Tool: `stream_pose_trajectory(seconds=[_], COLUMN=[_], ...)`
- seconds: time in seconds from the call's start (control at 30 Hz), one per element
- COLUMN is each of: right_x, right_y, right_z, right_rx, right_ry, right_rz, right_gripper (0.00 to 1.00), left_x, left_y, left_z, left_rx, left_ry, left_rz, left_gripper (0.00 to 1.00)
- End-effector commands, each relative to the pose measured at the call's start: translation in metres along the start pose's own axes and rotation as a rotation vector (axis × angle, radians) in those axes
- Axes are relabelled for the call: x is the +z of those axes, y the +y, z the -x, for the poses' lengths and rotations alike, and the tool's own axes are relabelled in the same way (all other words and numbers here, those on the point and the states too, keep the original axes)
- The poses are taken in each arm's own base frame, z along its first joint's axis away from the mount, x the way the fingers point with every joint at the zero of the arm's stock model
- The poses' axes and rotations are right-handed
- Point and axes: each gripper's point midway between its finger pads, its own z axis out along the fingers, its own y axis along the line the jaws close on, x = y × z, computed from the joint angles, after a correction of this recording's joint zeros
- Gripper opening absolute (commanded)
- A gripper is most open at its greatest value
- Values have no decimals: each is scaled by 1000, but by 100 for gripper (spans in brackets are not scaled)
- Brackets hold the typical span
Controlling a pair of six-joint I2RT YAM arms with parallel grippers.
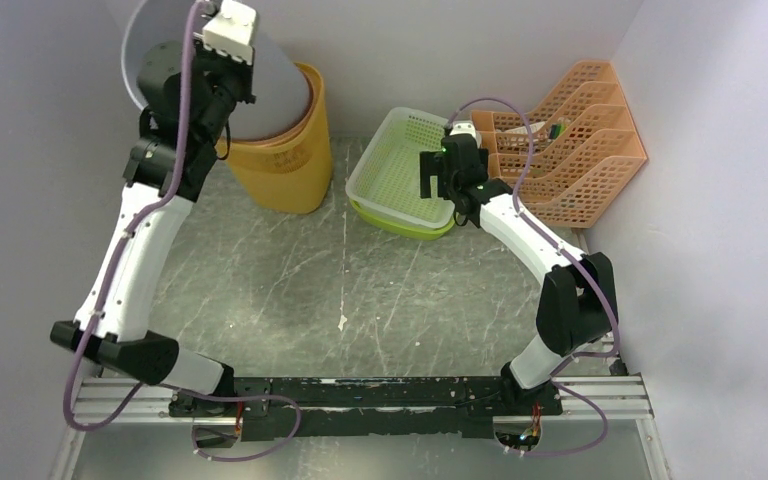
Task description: Turn the large container upside down
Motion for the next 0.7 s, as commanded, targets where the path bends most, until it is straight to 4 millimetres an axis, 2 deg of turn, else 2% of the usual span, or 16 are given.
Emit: stream_pose_trajectory(seconds=[0.0,0.17,0.3,0.43,0.67], right_x=[-7,-6,-12,-17,-22], right_y=[-5,-7,-18,-33,-58], right_z=[13,10,19,33,52], right_rx=[46,58,109,158,226], right_ry=[-50,-47,-86,-115,-151], right_rz=[4,0,-24,-35,-66], right_gripper=[99,99,99,99,99], left_x=[-53,-105,-137,-161,-197], left_y=[49,64,54,33,-21], left_z=[119,156,171,164,139], left_rx=[-70,-134,-213,-310,-462], left_ry=[-424,-577,-625,-615,-532], left_rz=[158,175,71,-65,-362], left_gripper=[7,7,7,7,7])
